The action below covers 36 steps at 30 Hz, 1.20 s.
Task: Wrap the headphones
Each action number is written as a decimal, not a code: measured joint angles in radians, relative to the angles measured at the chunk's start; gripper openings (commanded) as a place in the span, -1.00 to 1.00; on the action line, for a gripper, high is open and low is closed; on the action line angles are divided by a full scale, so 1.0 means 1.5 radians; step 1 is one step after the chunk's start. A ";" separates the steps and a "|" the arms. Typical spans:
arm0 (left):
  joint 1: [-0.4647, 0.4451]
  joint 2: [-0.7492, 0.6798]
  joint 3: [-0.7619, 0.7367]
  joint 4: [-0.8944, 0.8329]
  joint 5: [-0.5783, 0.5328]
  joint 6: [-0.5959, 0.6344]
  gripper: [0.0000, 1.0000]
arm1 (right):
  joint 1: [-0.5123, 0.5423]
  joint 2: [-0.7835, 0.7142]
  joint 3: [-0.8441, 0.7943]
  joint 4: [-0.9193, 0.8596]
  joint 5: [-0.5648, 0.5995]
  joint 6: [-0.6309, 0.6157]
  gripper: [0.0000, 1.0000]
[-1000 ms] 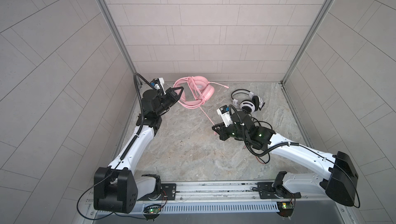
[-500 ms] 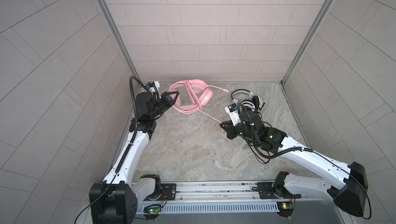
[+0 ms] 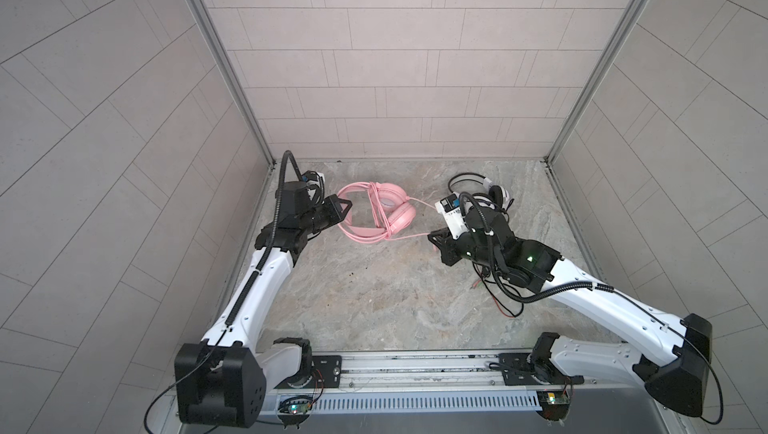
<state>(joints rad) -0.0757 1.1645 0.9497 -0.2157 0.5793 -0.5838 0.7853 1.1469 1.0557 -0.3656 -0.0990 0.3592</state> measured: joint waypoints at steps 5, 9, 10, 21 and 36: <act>-0.051 0.044 0.056 -0.047 -0.005 0.067 -1.00 | 0.000 0.007 0.046 -0.032 0.020 -0.027 -0.96; -0.092 0.101 0.095 -0.077 0.020 0.115 -1.00 | 0.000 0.013 0.083 -0.070 0.047 -0.063 -0.97; -0.099 0.111 0.099 -0.083 0.028 0.123 -1.00 | 0.000 0.016 0.091 -0.079 0.054 -0.072 -0.96; -0.175 0.142 0.116 -0.102 0.136 0.203 -1.00 | -0.003 0.033 0.143 -0.175 0.072 -0.161 -0.98; -0.207 0.172 0.116 -0.051 0.262 0.207 -1.00 | -0.121 0.031 0.106 -0.186 0.023 -0.205 -0.98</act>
<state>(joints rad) -0.3862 1.4223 1.1244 -0.2924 0.9722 -0.2741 0.6041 1.1931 1.2148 -0.6453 -0.0647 0.0521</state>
